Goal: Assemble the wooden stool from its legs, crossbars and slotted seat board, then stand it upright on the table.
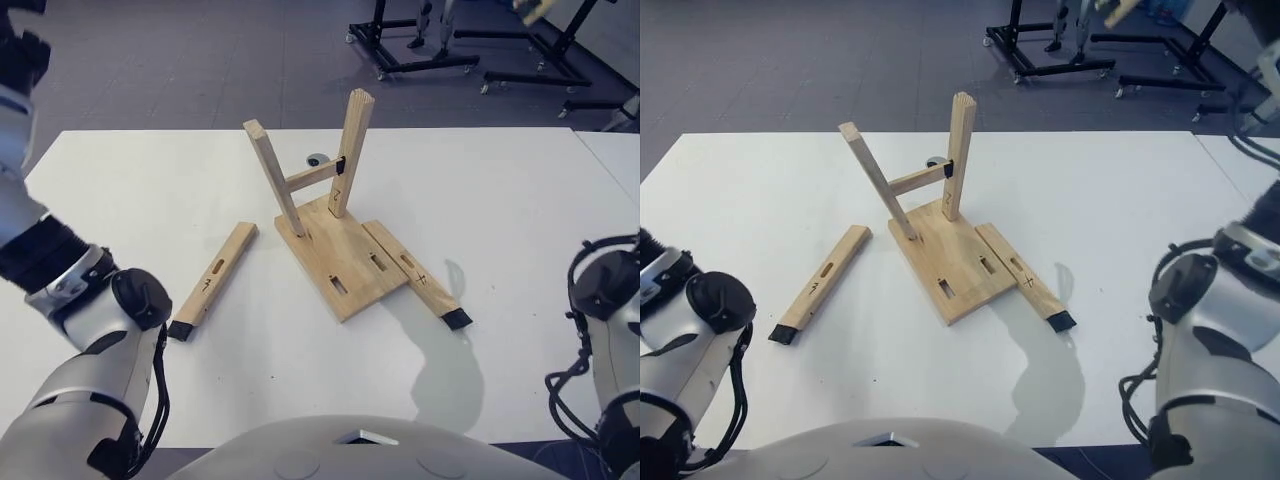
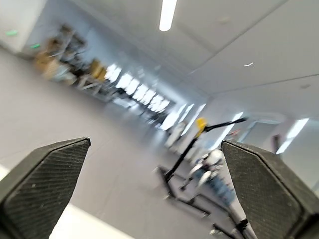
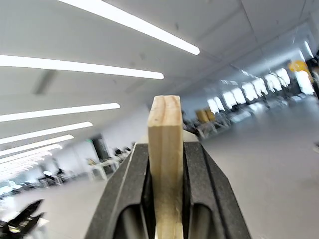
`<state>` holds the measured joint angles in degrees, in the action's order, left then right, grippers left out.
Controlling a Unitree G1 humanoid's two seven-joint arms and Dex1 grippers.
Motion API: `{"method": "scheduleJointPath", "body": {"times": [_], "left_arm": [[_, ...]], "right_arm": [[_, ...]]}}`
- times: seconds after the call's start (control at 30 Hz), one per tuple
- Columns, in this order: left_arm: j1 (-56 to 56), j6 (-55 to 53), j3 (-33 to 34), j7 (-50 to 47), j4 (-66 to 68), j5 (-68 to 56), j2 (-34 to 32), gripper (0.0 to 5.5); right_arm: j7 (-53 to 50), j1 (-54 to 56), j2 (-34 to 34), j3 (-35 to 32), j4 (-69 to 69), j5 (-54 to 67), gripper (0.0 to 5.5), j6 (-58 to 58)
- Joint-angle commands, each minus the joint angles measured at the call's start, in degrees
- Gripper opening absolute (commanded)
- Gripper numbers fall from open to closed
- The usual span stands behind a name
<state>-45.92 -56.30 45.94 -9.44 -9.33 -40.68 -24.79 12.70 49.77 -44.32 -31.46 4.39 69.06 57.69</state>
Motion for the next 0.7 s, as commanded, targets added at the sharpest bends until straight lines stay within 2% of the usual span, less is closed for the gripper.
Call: {"method": "scheduleJointPath", "body": {"times": [0.03,0.1,0.17,0.33,0.43,0.6,0.7], "left_arm": [[7.9,-7.5,6.6,-3.4,-5.6,-3.6,-1.7,4.82],[9.9,-10.4,7.1,-2.3,-4.7,-6.5,-1.0,4.82],[10.8,-10.2,5.4,0.2,-1.8,-7.5,-1.1,4.82],[14.2,-5.7,1.2,5.4,2.6,-5.5,-2.5,4.82],[15.9,-3.5,-0.1,7.5,3.8,-5.0,-2.7,4.82],[16.4,-0.9,-3.5,10.4,6.8,-4.6,-2.3,4.82],[15.9,0.3,-6.0,11.8,8.1,-4.2,-2.4,4.82]], "right_arm": [[1.2,-15.2,0.6,2.5,-11.8,5.3,0.39,9.5],[1.9,-24.8,3.9,3.3,-17.1,5.2,0.39,9.2],[5.0,-33.8,6.1,5.6,-21.2,-0.7,0.39,3.9],[14.5,-47.3,6.8,10.5,-25.6,-15.9,0.39,-10.5],[17.5,-49.1,9.0,11.4,-24.0,-19.1,0.39,-15.7],[20.3,-43.5,15.7,17.8,-16.7,-24.3,0.39,-23.4],[23.1,-41.1,17.3,20.2,-11.8,-27.8,0.39,-27.4]]}}
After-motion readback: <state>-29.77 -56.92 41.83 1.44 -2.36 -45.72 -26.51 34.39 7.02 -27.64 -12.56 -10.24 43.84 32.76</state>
